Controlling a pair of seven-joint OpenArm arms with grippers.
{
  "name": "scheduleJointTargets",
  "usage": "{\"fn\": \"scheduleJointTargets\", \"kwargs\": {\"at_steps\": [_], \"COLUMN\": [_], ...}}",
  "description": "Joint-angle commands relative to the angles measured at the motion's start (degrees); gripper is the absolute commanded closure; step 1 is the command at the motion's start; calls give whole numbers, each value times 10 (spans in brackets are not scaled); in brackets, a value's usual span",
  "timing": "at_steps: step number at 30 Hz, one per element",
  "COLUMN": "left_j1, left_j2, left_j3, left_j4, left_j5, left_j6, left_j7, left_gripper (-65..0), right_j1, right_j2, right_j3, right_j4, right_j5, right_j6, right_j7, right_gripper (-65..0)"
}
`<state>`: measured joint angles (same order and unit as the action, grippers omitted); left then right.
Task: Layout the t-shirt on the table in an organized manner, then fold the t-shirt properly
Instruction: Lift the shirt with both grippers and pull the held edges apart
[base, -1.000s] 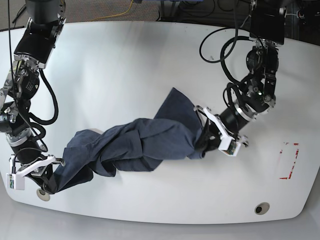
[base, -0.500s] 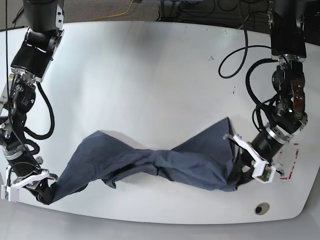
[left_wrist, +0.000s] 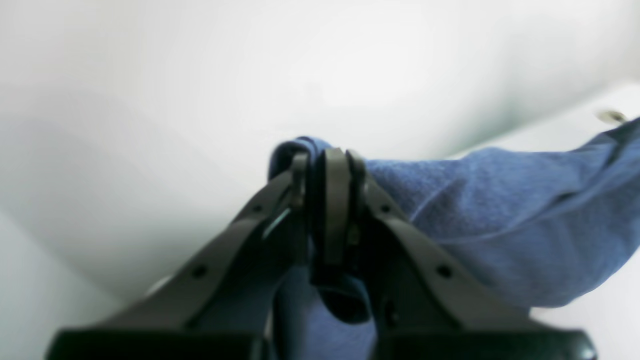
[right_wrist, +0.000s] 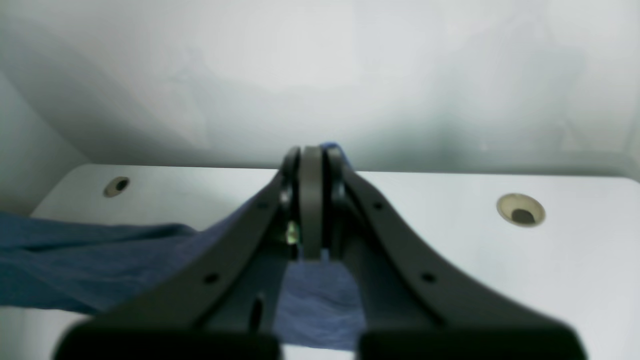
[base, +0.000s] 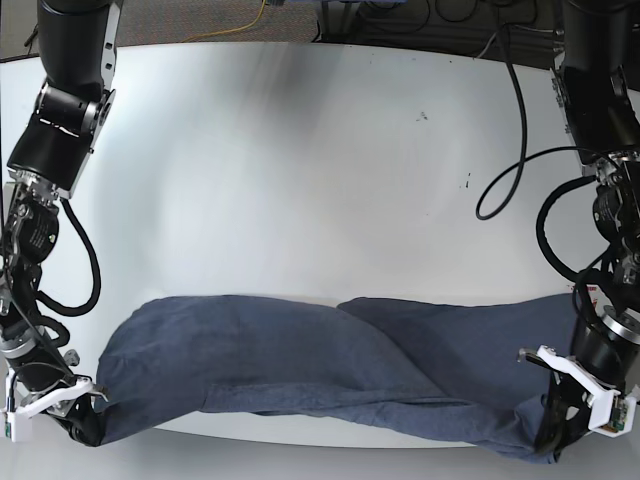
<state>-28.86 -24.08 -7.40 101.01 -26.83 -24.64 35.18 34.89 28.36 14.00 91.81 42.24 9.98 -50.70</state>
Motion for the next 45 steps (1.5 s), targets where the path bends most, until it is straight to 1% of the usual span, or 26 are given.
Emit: {"fn": "scheduleJointTargets", "kwargs": {"at_steps": [1, 8, 18, 31, 33, 36, 40, 45], "left_j1": [-33, -78, -143, -190, -194, -195, -194, -192], "left_j2": [-6, -8, -7, -8, -8, -8, -8, -8], "left_j3": [-1, -5, -5, -4, -3, -3, -4, -4], "left_j4": [9, 9, 7, 7, 8, 11, 22, 27], "left_j5": [-6, -6, -5, -5, -5, -6, -6, -6], "left_j6": [2, 2, 2, 2, 2, 2, 2, 2], "left_j7": [-6, 29, 64, 65, 65, 65, 65, 65], "left_gripper": [0, 0, 0, 0, 0, 0, 0, 0], "right_j1": [36, 98, 177, 245, 247, 245, 242, 221], "right_j2": [20, 25, 25, 25, 27, 44, 53, 64], "right_j3": [1, -23, -60, -77, -78, -78, -78, -77], "right_j4": [-7, -60, -98, -104, -101, -98, -88, -61], "right_j5": [4, 3, 3, 2, 2, 5, 5, 5], "right_j6": [-1, 0, 0, 0, 0, 0, 0, 0], "right_j7": [18, 18, 17, 17, 16, 15, 15, 15], "right_gripper": [0, 0, 0, 0, 0, 0, 0, 0]}}
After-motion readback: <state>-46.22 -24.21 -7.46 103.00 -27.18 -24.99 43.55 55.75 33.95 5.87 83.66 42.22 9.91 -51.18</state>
